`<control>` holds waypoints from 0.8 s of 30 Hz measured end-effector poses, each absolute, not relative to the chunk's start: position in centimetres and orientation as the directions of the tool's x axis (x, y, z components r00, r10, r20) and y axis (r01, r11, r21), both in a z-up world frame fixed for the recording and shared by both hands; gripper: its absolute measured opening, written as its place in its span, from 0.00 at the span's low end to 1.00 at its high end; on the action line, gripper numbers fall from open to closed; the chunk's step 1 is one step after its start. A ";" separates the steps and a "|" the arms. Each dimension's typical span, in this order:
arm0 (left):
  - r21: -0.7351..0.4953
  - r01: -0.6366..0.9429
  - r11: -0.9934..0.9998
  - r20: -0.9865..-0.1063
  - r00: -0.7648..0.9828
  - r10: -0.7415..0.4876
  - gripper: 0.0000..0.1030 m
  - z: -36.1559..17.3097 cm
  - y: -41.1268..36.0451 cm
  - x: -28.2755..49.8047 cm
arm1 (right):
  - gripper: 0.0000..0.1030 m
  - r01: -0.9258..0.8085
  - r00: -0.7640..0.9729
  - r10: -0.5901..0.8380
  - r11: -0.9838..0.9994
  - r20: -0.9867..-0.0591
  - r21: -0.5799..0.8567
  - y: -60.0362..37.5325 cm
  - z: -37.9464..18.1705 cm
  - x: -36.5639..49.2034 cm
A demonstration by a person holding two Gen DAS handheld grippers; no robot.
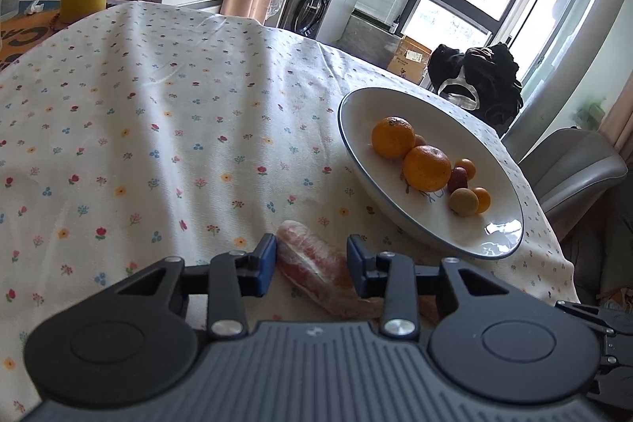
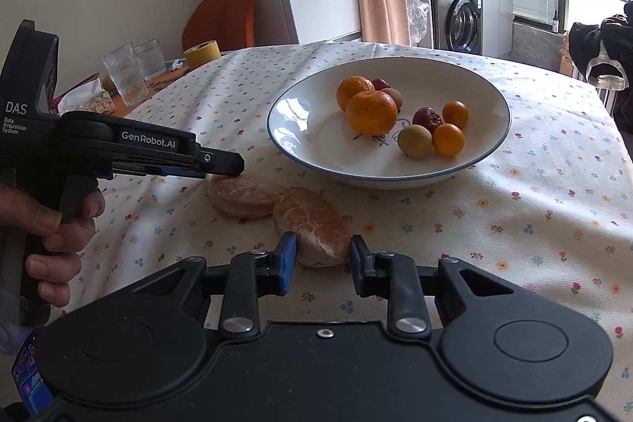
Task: Organize fruits
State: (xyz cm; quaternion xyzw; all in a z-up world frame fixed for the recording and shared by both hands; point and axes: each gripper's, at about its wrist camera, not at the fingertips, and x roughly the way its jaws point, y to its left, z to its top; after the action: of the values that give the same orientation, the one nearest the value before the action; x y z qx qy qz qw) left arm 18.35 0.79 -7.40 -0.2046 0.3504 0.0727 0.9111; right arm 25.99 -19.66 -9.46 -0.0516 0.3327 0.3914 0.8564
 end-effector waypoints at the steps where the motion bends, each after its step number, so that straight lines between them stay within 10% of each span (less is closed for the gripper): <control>1: -0.324 -0.275 0.905 -0.666 0.746 -0.012 0.35 -7.3 0.8 18.2 | 0.25 -0.706 0.473 0.634 0.688 -0.611 0.168 -19.7 -9.4 25.9; 24: -0.452 -0.169 0.876 -0.514 0.852 -0.101 0.29 -4.1 0.0 16.1 | 0.33 -0.692 0.488 0.627 0.702 -0.608 0.169 -19.1 -9.9 26.7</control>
State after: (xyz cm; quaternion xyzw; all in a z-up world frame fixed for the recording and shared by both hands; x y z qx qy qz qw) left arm 16.13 -0.04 -4.10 -0.2482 0.2715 0.0182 0.9297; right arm 26.69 -19.09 -9.95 -0.0493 0.3309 0.3829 0.8611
